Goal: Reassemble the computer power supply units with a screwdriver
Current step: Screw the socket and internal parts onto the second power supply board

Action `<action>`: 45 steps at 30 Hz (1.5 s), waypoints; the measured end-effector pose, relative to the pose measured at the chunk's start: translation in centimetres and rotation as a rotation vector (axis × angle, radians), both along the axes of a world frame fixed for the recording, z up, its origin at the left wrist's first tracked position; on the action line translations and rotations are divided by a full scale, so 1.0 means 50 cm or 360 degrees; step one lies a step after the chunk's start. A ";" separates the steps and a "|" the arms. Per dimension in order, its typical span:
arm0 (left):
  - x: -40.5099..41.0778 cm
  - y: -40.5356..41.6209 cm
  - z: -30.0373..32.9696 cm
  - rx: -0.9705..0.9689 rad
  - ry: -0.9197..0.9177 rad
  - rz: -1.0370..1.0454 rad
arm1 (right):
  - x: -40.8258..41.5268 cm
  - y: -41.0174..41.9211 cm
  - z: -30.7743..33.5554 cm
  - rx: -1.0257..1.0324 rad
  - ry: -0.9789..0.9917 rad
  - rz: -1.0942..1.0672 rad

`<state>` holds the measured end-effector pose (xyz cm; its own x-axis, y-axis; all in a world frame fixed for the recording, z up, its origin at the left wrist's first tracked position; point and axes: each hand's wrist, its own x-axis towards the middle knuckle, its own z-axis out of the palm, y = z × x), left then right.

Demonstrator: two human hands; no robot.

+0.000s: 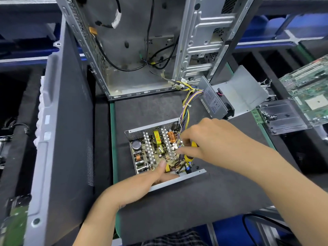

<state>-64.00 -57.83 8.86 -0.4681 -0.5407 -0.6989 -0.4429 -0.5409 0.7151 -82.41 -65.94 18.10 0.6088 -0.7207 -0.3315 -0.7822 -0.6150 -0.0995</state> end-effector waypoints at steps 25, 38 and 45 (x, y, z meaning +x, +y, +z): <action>0.005 0.012 -0.006 -0.0153 0.0008 0.0072 | -0.022 0.048 0.021 -0.0073 0.0221 0.0026; 0.002 0.007 0.007 -0.0137 -0.0025 0.0016 | 0.008 0.050 0.021 -0.0139 0.0425 0.0135; -0.005 0.013 0.006 -0.0321 0.0259 0.0426 | 0.037 0.043 0.028 -0.0214 0.0535 0.0109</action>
<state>-64.26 -57.18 9.15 -0.3876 -0.7783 -0.4940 -0.1766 -0.4633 0.8684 -80.57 -63.77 19.50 0.5302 -0.7329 -0.4263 -0.7141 -0.6571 0.2415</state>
